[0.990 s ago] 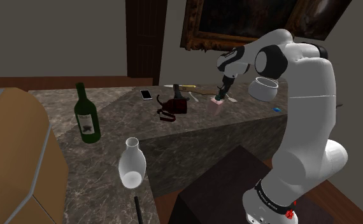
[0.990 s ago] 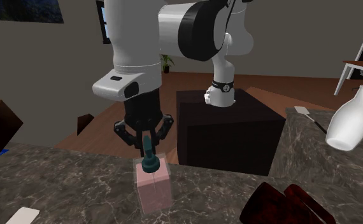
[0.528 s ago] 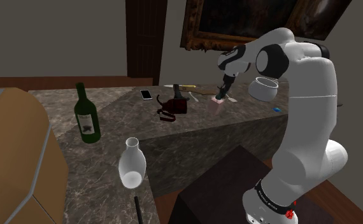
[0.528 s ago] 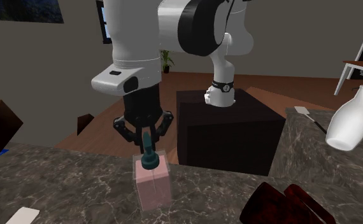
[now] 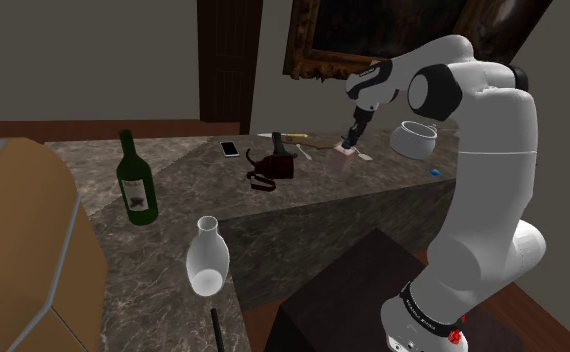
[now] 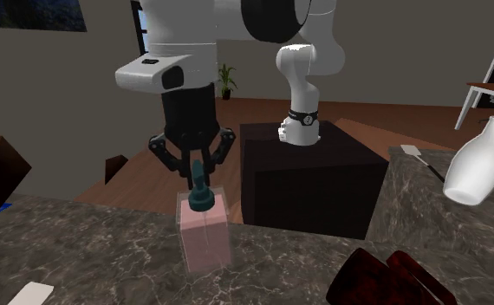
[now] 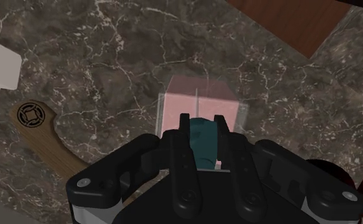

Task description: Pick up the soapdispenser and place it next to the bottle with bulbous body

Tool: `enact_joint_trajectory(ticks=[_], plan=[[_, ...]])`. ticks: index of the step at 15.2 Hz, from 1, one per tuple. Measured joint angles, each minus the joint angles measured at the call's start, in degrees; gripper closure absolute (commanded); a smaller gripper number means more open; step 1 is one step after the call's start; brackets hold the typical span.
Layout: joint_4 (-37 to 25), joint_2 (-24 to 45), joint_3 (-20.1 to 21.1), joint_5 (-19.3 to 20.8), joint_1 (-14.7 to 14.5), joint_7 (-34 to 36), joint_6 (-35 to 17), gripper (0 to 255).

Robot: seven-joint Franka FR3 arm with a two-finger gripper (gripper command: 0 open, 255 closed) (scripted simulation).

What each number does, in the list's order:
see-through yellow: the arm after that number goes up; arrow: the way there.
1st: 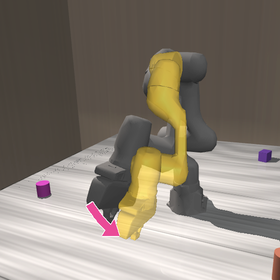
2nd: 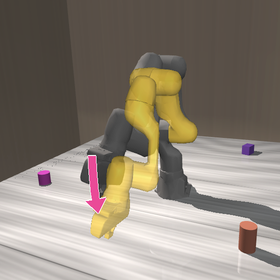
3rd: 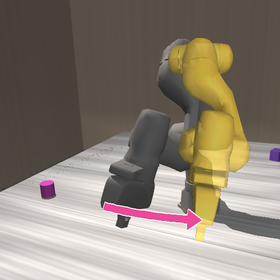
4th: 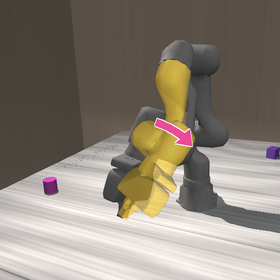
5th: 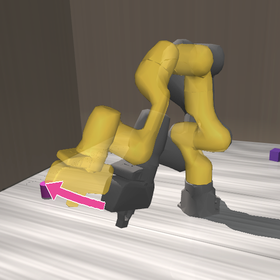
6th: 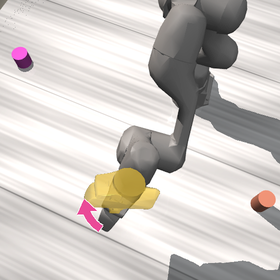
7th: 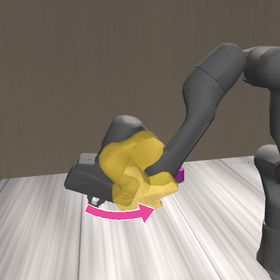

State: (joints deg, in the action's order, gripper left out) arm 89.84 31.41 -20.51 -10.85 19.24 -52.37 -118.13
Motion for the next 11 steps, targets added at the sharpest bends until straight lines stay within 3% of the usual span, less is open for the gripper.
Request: enact_joint_trajectory(ticks=[11], plan=[[-4.1, -2.8, -0.7, 1.2, -0.2, 0.8, 6.7, 255]])
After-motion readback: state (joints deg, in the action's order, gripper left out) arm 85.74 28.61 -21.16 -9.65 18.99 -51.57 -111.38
